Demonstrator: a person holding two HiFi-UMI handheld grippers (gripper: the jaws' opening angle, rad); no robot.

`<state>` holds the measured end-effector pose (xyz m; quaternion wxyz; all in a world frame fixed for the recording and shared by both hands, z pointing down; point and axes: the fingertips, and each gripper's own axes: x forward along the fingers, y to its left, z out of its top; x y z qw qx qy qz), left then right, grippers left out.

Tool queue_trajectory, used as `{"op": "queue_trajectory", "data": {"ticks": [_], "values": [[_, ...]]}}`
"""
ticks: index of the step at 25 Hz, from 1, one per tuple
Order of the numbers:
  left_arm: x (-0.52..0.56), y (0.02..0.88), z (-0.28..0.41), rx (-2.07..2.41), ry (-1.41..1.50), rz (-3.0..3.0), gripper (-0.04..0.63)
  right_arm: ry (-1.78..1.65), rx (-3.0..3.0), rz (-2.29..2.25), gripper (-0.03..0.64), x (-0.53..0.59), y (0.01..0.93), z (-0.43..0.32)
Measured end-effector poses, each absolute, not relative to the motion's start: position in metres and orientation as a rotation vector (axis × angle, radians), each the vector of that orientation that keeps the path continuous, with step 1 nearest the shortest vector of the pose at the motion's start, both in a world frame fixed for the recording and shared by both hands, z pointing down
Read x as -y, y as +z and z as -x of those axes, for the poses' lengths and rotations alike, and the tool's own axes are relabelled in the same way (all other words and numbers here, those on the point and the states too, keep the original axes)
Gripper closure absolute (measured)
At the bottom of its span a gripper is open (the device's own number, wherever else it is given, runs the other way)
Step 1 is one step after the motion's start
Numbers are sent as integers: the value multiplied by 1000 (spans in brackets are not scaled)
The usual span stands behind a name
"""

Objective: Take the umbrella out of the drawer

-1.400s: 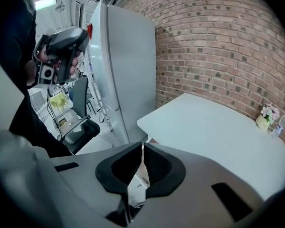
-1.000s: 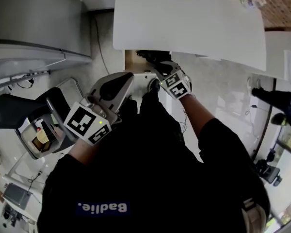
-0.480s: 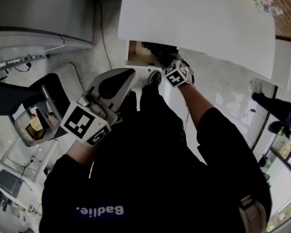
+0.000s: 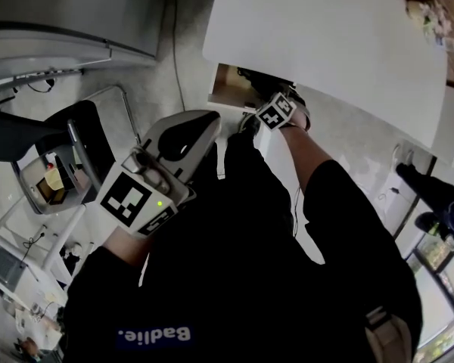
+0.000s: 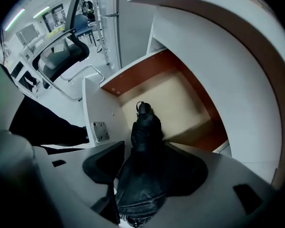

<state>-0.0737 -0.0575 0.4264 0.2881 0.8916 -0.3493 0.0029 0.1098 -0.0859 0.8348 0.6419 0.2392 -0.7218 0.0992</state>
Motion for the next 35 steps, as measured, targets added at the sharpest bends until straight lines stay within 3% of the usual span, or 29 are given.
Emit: {"op": "queue_trajectory", "data": {"ticks": [22, 35], "values": [[41, 449, 81, 1035, 34, -2307, 597, 187, 1461, -394, 307, 100, 912, -126], [19, 441, 87, 1056, 36, -2292, 598, 229, 1576, -367, 345, 83, 880, -112]]}}
